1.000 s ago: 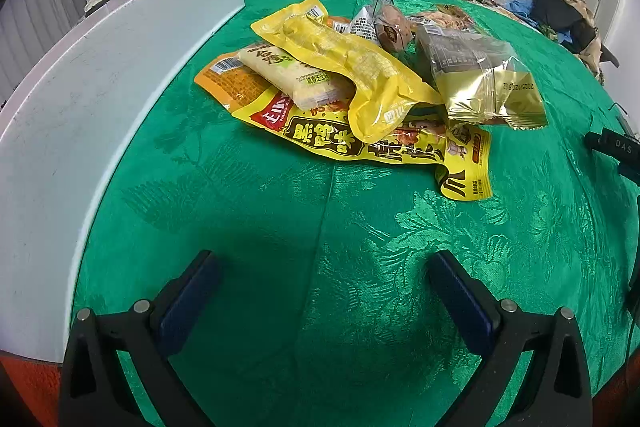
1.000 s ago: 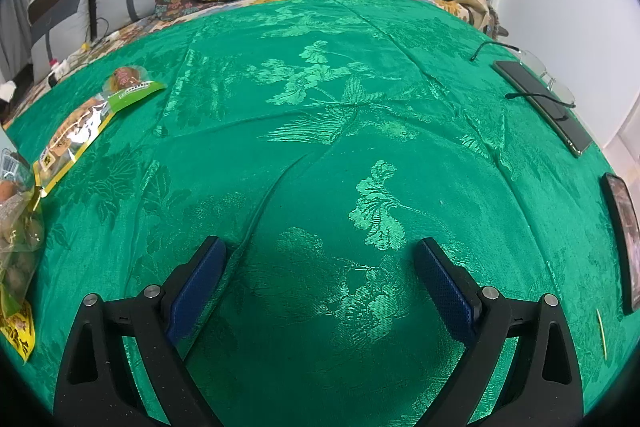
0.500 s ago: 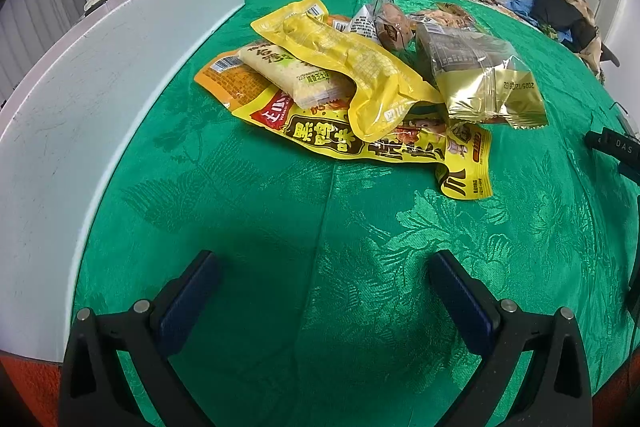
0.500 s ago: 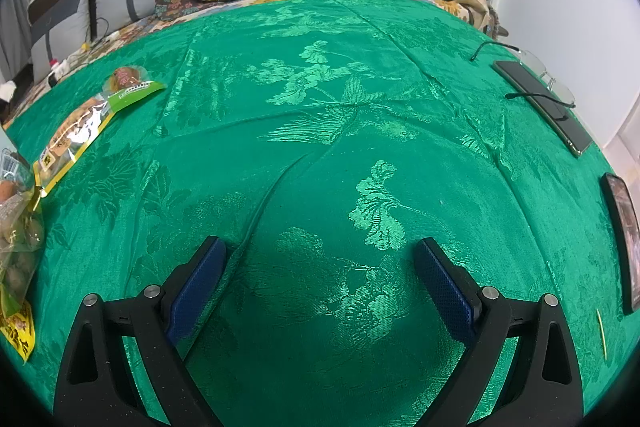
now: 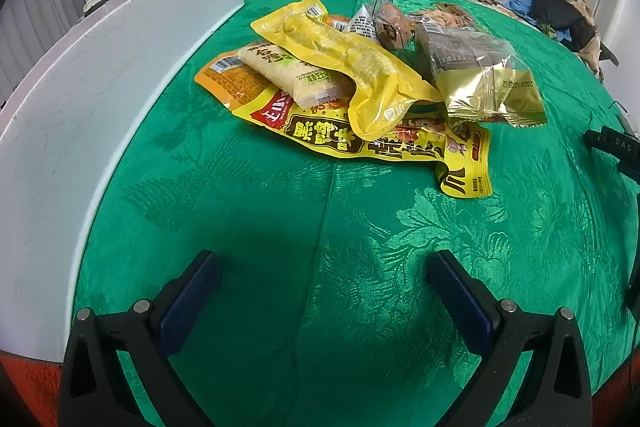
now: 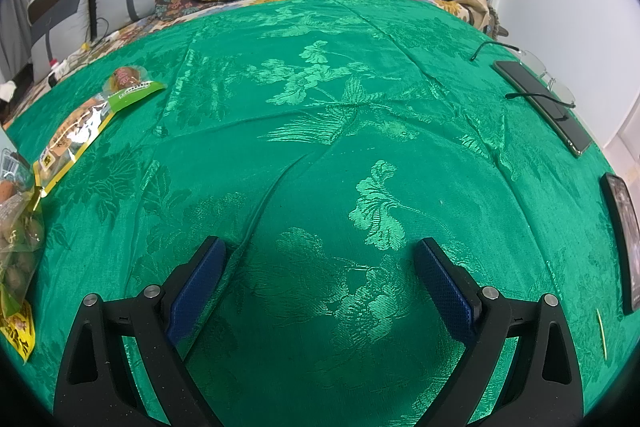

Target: Organize snacks

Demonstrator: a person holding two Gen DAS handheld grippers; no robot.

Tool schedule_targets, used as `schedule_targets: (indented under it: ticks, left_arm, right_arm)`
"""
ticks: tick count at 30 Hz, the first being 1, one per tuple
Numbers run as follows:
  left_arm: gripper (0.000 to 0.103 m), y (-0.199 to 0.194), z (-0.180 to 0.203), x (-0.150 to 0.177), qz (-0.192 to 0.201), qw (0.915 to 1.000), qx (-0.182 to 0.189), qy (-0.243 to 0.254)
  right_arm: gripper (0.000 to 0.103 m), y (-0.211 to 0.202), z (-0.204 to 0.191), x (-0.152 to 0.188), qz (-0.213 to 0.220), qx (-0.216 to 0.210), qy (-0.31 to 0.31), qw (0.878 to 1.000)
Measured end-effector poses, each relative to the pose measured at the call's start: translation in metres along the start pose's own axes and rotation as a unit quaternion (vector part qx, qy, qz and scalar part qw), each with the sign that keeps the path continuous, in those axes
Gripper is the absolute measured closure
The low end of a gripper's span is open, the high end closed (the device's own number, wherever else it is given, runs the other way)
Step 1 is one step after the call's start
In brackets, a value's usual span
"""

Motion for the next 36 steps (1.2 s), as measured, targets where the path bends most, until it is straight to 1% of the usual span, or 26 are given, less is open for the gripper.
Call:
schedule_targets:
  ticks: [7,11,15,17,20,21,22,25,28,30,31,32,34,36]
  left_arm:
    - [0.000,-0.001,-0.001,0.003,0.004,1.0000,0.000,0.001]
    - [0.000,-0.001,-0.002,0.002,-0.002,0.9999,0.009,0.010]
    - [0.000,-0.006,-0.005,0.009,-0.011,0.9990,0.030,0.033]
    - [0.000,-0.010,-0.006,0.011,-0.014,0.9984,0.044,0.031]
    - [0.000,-0.013,-0.013,0.001,-0.023,0.9960,0.086,-0.003]
    - [0.000,-0.014,-0.017,-0.006,-0.023,0.9949,0.097,-0.018]
    - [0.000,-0.015,-0.019,-0.012,-0.020,0.9947,0.098,-0.024]
    - [0.000,-0.016,-0.022,-0.031,-0.012,0.9959,0.085,-0.027]
    - [0.001,-0.012,-0.021,-0.051,-0.015,0.9975,0.067,-0.012]
    - [0.008,-0.009,-0.022,-0.069,-0.013,0.9992,0.037,-0.002]
    - [0.010,-0.007,-0.028,-0.079,-0.010,0.9996,0.026,-0.009]
    - [0.014,-0.004,-0.036,-0.091,-0.009,0.9995,0.017,-0.026]
    - [0.016,0.006,-0.047,-0.106,-0.014,0.9985,0.013,-0.052]
    - [0.016,0.021,-0.048,-0.119,-0.030,0.9979,0.013,-0.057]
  right_arm:
    - [0.005,0.000,0.000,0.000,0.000,0.000,0.000,1.000]
    - [0.005,0.000,0.000,0.000,0.000,0.000,0.000,1.000]
    - [0.005,0.000,0.000,0.000,0.000,0.000,0.000,1.000]
    - [0.005,0.000,0.000,0.000,0.000,0.000,0.000,1.000]
    - [0.005,0.000,0.000,0.000,0.000,0.000,0.000,1.000]
    - [0.005,0.000,0.000,0.000,0.000,0.000,0.000,1.000]
    - [0.005,0.000,0.000,0.000,0.000,0.000,0.000,1.000]
    - [0.005,0.000,0.000,0.000,0.000,0.000,0.000,1.000]
    - [0.005,0.001,0.000,0.000,0.000,0.000,0.000,1.000]
    - [0.005,0.000,0.000,0.000,0.000,0.000,0.000,1.000]
    - [0.005,0.001,0.000,0.000,0.000,0.000,0.000,1.000]
    - [0.005,0.000,0.000,0.000,0.000,0.000,0.000,1.000]
    - [0.005,0.000,0.000,0.000,0.000,0.000,0.000,1.000]
    - [0.005,0.000,0.000,0.000,0.000,0.000,0.000,1.000]
Point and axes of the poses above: each gripper's, at about its wrist camera, not at the fingertips, and y roughly the way its jaws point, z to its right, x to its underside, the point moved 4 cm from there along y, roughly the way its jaws point, and after that the axes turned 1 degree about x, right-handed, at the moved point
